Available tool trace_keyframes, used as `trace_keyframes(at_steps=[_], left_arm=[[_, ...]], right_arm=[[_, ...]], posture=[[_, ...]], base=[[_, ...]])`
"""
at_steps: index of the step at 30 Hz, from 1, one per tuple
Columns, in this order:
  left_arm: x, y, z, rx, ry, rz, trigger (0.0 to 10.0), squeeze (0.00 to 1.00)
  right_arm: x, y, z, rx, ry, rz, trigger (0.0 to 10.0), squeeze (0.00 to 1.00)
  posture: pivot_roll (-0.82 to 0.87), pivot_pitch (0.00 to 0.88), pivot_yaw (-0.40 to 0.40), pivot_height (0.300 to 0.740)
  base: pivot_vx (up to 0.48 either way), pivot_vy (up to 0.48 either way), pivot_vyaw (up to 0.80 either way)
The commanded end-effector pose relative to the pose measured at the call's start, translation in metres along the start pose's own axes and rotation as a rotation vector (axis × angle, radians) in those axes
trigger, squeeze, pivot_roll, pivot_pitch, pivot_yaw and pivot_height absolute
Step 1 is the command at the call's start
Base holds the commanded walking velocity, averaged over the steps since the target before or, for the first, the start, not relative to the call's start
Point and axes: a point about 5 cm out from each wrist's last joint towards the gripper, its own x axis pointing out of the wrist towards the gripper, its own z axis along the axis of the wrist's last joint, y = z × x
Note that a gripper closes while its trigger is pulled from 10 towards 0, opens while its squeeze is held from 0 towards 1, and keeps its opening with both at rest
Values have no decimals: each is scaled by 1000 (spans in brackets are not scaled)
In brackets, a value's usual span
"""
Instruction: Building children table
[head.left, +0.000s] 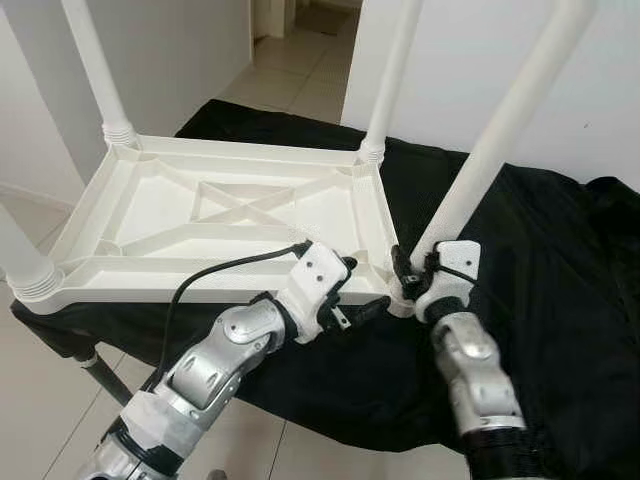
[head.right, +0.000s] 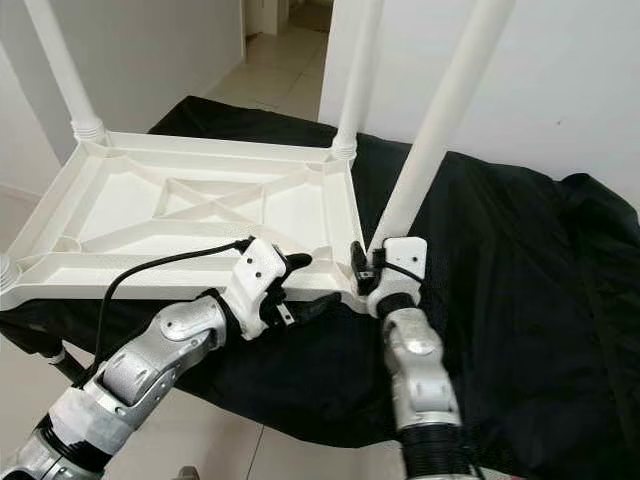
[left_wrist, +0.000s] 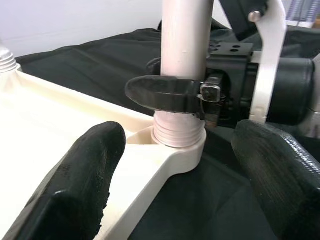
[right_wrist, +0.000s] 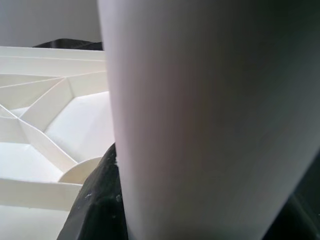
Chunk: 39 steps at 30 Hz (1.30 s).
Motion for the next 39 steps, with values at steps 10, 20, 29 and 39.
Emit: trace_keyframes(at_steps=[10,20,29,39], left_arm=[[1,-13,-2,-6,9,-166,10000,0],[0,-10,-2,16,17,-156,10000,0],[-1,-11,-2,19,18,-156,10000,0],[-1,-11,-2,30,26,-163,10000,0]], right_arm=[[-8,3,-9,33,53,-156,10000,0],[-7,-5,-4,9,31,-164,10000,169],[-7,-12,0,36,-1,-81,10000,1000],[-11,-21,1,27,-24,247,10000,0]], posture=[[-16,0,-75,740],[-15,0,-82,740],[-16,0,-76,740],[-23,0,-70,740]], base=[[0,0,0],[0,0,0],[0,0,0],[0,0,0]])
